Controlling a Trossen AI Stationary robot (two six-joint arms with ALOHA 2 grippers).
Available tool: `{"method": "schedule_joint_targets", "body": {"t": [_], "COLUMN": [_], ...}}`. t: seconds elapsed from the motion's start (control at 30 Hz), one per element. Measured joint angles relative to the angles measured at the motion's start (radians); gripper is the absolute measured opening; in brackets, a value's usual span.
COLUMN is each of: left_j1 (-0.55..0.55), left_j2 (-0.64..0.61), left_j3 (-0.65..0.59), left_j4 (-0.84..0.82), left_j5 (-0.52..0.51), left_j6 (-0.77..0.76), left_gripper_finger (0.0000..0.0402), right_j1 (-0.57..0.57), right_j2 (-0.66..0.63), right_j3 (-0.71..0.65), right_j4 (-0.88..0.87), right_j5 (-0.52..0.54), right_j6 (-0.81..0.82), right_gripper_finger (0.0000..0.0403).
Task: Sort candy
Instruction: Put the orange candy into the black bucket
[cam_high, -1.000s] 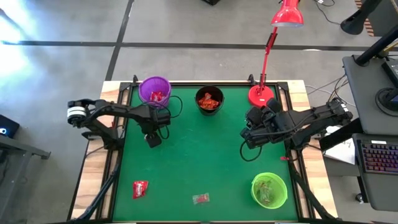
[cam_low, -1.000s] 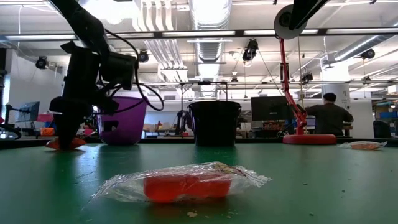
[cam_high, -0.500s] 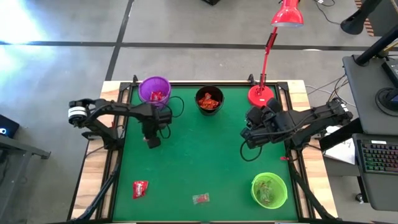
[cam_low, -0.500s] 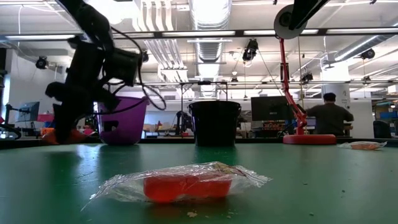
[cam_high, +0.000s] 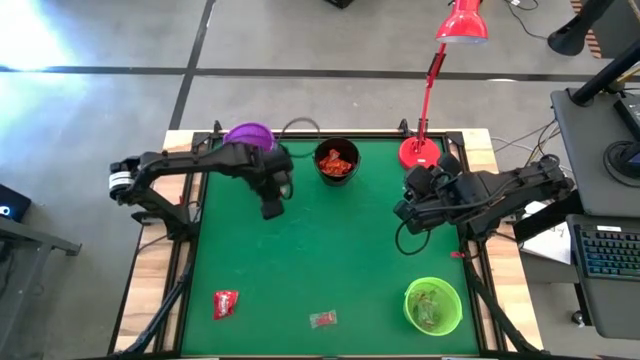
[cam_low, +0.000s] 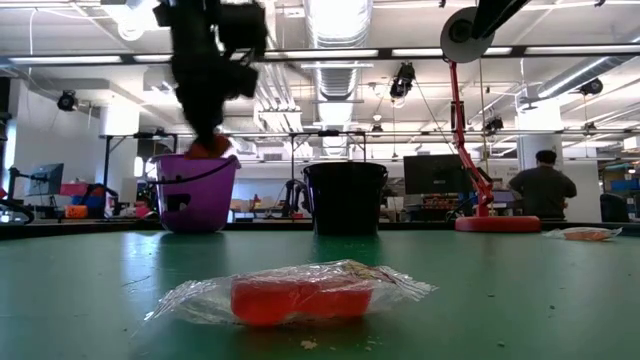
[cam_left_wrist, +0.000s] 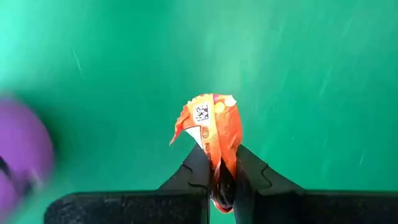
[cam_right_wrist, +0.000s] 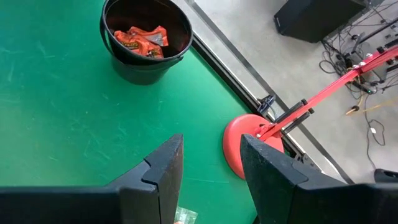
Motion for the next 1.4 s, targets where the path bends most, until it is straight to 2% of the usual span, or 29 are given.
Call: {"method": "schedule_joint_targets", "body": {"t": [0.23, 0.5, 0.67, 0.93, 1.1, 1.4], "left_j1": [0.046, 0.130, 0.150, 0.158, 0.163, 0.193], "left_j2": [0.060, 0.277, 0.404, 0.569, 0.636, 0.655], "left_j3": [0.179, 0.423, 0.628, 0.911, 0.971, 0.933], "left_j4": [0.146, 0.156, 0.090, -0.109, -0.135, -0.152], "left_j5": [-0.030, -0.032, -0.031, -0.030, -0.023, -0.023], "left_j6": [0.074, 0.180, 0.258, 0.359, 0.373, 0.361], "left_gripper_finger": [0.0006, 0.0006, 0.0006, 0.0006, 0.0018, 0.0101], "right_j1": [0.000, 0.000, 0.000, 0.000, 0.000, 0.000], "right_j2": [-0.001, -0.001, -0.001, -0.001, -0.001, -0.001], "right_j3": [0.000, -0.002, -0.002, -0.002, -0.002, -0.002], "right_j4": [0.000, 0.000, 0.000, 0.000, 0.000, 0.001], "right_j5": [0.000, 0.000, -0.001, -0.002, -0.002, -0.002], "right_j6": [0.000, -0.001, 0.000, 0.000, 0.002, 0.003], "right_gripper_finger": [0.0153, 0.0153, 0.0153, 0.0153, 0.0153, 0.0153]}}
